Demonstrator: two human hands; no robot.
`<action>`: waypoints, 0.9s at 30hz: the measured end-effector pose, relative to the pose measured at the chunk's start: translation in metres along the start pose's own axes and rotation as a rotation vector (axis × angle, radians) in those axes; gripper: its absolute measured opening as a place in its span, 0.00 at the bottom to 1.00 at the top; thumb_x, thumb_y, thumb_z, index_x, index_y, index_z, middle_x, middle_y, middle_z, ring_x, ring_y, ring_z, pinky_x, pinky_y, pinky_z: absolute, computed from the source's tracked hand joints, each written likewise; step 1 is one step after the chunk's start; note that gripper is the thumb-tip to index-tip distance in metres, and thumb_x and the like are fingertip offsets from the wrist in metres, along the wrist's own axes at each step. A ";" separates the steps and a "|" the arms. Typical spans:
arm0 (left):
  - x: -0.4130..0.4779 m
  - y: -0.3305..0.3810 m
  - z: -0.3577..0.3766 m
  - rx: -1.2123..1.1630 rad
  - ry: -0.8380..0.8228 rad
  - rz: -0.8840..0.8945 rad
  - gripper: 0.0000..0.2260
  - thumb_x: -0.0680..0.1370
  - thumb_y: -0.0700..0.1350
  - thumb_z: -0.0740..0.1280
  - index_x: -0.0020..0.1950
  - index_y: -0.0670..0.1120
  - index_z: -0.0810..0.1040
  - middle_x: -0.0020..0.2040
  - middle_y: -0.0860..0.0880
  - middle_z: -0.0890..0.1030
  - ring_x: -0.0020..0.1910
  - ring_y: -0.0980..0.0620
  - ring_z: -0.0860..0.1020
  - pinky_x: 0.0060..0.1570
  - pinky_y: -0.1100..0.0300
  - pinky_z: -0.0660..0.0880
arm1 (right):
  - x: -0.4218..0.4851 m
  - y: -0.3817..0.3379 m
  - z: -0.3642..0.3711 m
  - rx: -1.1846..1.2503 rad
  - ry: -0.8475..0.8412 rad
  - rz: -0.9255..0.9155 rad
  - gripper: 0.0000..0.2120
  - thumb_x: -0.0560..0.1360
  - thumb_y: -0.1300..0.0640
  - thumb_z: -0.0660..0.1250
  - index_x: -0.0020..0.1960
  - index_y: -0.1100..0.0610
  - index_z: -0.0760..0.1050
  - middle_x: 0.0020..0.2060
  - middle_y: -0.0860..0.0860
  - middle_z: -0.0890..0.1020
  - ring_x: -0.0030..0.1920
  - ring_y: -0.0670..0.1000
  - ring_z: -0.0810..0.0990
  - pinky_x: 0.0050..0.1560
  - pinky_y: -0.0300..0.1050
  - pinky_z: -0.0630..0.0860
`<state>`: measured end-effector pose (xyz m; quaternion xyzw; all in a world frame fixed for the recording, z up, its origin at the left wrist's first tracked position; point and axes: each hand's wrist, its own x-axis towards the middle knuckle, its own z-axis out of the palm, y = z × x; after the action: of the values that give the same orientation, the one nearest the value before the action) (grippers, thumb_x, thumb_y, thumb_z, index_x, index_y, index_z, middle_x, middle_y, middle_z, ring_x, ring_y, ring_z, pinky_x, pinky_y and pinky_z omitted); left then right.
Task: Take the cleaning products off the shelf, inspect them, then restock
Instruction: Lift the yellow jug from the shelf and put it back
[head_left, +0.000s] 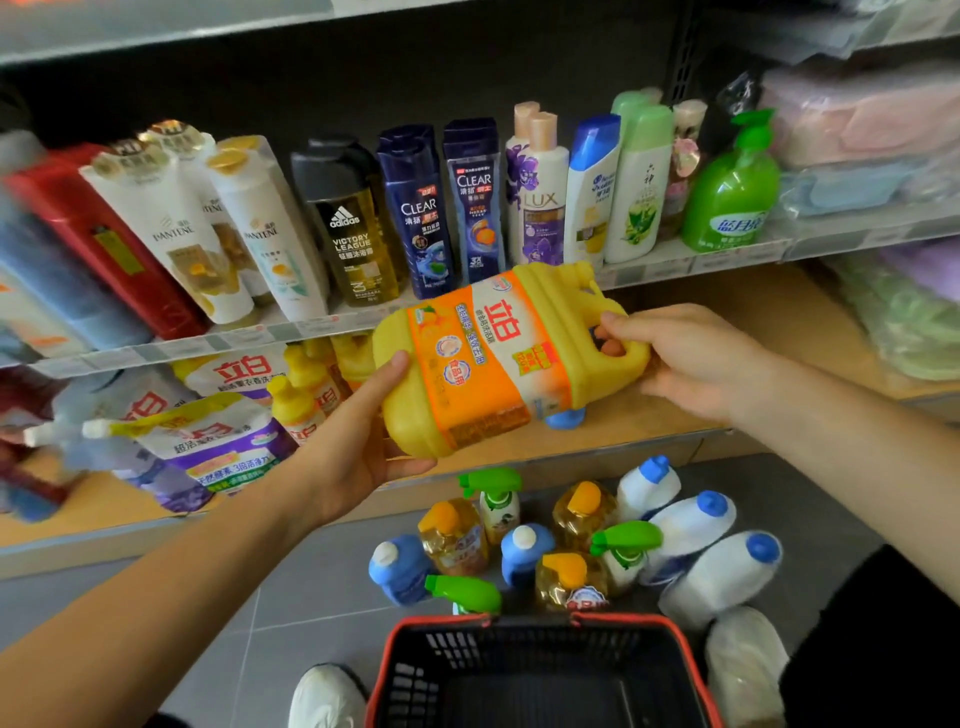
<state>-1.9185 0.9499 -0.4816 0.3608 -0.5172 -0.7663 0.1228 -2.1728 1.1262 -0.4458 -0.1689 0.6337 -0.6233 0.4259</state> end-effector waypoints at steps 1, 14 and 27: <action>-0.002 -0.002 -0.001 0.010 -0.003 -0.016 0.28 0.68 0.66 0.72 0.64 0.57 0.78 0.56 0.48 0.86 0.49 0.47 0.87 0.37 0.53 0.82 | -0.002 0.005 -0.002 -0.026 -0.006 0.018 0.05 0.78 0.59 0.70 0.47 0.62 0.80 0.30 0.50 0.84 0.32 0.45 0.84 0.29 0.41 0.80; -0.040 -0.007 -0.009 0.263 -0.016 0.424 0.28 0.70 0.52 0.79 0.68 0.51 0.76 0.63 0.48 0.83 0.60 0.45 0.83 0.48 0.51 0.83 | -0.017 0.038 -0.006 -0.092 -0.076 -0.144 0.13 0.81 0.55 0.63 0.64 0.53 0.79 0.56 0.53 0.85 0.58 0.54 0.84 0.52 0.55 0.83; -0.062 -0.017 -0.010 0.281 0.037 0.695 0.39 0.66 0.61 0.80 0.73 0.53 0.71 0.66 0.46 0.80 0.64 0.44 0.80 0.56 0.49 0.81 | -0.039 0.054 0.005 -0.054 -0.113 -0.226 0.14 0.83 0.60 0.60 0.66 0.57 0.77 0.58 0.60 0.84 0.54 0.57 0.85 0.52 0.50 0.84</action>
<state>-1.8643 0.9849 -0.4725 0.1907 -0.7065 -0.5940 0.3341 -2.1296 1.1609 -0.4826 -0.2856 0.6021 -0.6394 0.3834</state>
